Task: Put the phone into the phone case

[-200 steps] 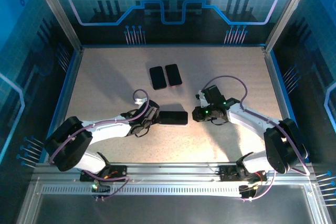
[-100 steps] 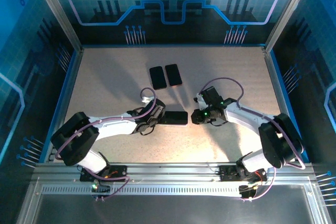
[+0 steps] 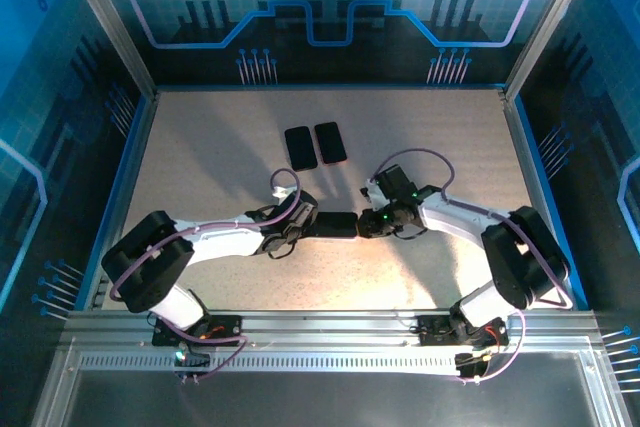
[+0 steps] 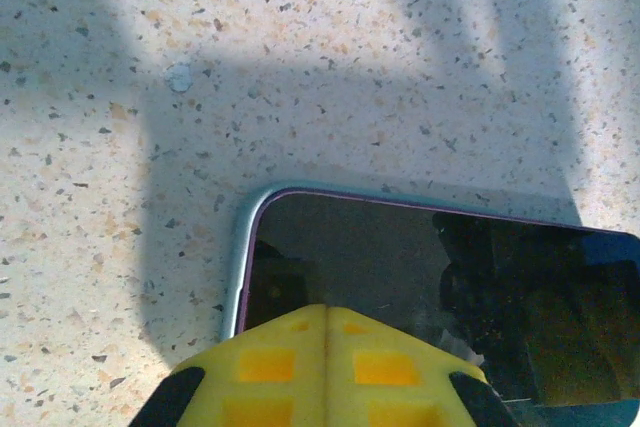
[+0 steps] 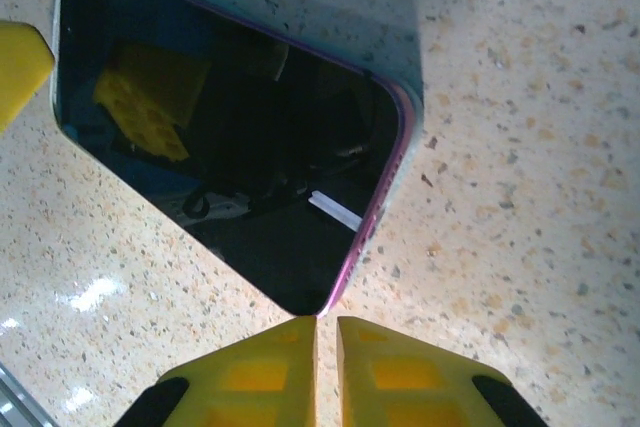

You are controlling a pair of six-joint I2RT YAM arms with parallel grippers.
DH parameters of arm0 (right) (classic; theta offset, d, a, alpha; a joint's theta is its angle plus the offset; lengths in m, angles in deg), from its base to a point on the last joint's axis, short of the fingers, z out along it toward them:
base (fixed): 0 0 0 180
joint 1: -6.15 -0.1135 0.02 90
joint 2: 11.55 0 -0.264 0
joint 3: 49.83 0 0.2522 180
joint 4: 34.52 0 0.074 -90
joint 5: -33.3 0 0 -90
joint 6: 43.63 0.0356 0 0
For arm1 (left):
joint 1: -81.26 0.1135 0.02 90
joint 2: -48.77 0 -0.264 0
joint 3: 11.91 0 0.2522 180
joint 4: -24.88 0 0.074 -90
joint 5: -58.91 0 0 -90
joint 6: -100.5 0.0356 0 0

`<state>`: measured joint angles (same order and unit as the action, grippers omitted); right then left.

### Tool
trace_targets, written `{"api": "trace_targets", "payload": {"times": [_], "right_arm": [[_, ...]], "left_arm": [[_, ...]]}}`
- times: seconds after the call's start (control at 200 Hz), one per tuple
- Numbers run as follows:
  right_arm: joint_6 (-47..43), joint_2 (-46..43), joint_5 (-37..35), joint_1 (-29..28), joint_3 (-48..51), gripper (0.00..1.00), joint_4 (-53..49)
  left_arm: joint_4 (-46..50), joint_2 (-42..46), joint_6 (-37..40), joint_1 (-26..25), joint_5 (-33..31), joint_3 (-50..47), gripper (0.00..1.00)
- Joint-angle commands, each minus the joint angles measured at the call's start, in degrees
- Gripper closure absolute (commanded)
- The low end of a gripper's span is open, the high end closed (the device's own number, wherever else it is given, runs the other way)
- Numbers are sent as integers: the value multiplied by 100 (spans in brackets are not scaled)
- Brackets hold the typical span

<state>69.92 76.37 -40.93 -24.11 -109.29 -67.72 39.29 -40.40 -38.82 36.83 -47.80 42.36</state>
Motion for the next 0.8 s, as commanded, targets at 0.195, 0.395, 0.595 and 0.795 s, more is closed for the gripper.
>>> {"api": "trace_targets", "payload": {"times": [0.195,0.395,0.595,0.795], "right_arm": [[38,335,131,-134,-219,86,63],[25,392,84,-167,-285,87,64],[6,454,84,-203,-361,86,20],[-33,521,38,-226,-432,86,-84]], "left_arm": [[137,-136,74,-23,-102,149,100],[110,-141,29,-27,-120,99,100],[100,-187,-29,-28,-121,96,100],[79,-198,-38,-22,-109,90,100]]}}
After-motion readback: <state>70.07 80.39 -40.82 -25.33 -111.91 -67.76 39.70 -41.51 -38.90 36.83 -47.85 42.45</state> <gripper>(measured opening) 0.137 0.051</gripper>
